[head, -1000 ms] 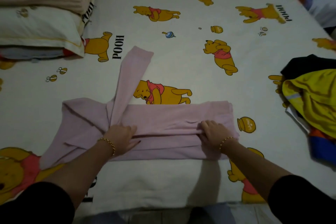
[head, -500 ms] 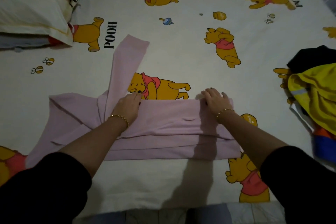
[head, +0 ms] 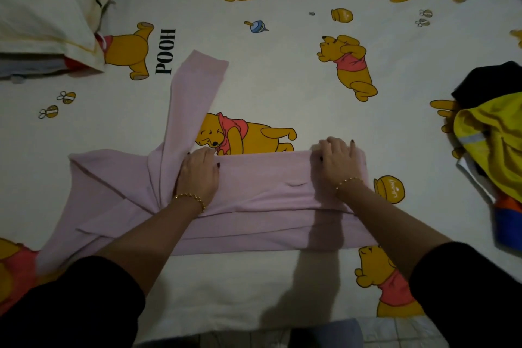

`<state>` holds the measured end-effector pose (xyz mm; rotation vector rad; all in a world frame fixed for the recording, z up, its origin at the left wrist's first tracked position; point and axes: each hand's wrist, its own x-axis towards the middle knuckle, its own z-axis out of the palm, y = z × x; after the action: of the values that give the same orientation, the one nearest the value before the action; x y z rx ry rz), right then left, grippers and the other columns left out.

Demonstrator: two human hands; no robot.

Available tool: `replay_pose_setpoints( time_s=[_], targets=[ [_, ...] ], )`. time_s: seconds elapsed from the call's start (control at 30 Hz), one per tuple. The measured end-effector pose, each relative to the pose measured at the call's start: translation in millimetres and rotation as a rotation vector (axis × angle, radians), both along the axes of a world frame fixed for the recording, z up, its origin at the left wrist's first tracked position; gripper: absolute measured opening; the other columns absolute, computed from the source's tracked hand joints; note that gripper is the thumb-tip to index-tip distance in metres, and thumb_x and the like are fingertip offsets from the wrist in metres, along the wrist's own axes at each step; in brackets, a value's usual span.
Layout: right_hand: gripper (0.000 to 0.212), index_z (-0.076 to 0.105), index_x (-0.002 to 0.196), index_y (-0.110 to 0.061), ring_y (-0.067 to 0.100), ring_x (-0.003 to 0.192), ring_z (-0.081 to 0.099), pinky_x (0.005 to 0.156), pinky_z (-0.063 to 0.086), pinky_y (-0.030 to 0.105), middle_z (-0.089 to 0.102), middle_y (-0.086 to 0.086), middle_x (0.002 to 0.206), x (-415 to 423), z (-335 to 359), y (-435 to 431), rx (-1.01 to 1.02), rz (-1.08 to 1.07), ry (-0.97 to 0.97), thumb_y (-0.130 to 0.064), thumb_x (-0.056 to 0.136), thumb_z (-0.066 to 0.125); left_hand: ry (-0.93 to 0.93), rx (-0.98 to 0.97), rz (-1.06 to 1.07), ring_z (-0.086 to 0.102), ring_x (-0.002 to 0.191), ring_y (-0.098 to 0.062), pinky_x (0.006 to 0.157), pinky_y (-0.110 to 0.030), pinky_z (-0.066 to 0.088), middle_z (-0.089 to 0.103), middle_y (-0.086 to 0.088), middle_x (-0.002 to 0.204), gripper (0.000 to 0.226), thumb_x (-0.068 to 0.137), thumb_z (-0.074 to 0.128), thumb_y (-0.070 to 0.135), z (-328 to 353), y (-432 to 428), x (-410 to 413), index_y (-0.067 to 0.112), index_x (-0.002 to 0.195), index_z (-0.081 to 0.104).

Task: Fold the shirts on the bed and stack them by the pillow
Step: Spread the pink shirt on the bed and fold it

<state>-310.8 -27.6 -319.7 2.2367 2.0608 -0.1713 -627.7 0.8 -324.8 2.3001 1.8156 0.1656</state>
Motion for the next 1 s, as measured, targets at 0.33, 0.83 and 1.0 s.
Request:
replay_pose_setpoints(
  time_s=[0.33,0.83,1.0],
  targets=[
    [0.061,0.013,0.153,-0.018,0.014,0.147,0.002,0.118,-0.002,0.048,0.007,-0.003,0.159,-65.0,-23.5,-89.5,-0.028,0.107,0.172,-0.043,0.097,0.022,0.143,-0.085,-0.236,0.022,0.143,-0.021,0.115,-0.041,0.008,0.021,0.000,0.156,0.057,0.095,0.021,0.043,-28.1,-75.0,25.8,0.026,0.149,0.021],
    [0.065,0.017,0.151,-0.017,0.017,0.147,0.003,0.116,-0.008,0.041,0.012,0.002,0.159,-117.5,9.6,-5.0,-0.058,0.241,0.199,-0.039,0.091,0.008,0.083,0.089,0.006,0.054,0.117,-0.029,0.106,-0.048,0.034,0.059,-0.013,0.125,0.049,0.089,0.028,0.029,20.8,-21.6,-46.9,0.008,0.124,0.056],
    [0.054,0.014,0.151,-0.015,0.019,0.147,0.001,0.117,-0.001,0.044,0.008,0.004,0.160,-202.7,22.7,62.5,-0.090,0.465,0.150,-0.009,0.099,0.026,-0.085,0.115,0.201,0.060,0.096,-0.032,0.084,-0.039,0.048,0.064,-0.014,0.108,0.044,0.082,0.032,0.019,37.1,8.1,-94.6,0.005,0.113,0.060]
  ],
)
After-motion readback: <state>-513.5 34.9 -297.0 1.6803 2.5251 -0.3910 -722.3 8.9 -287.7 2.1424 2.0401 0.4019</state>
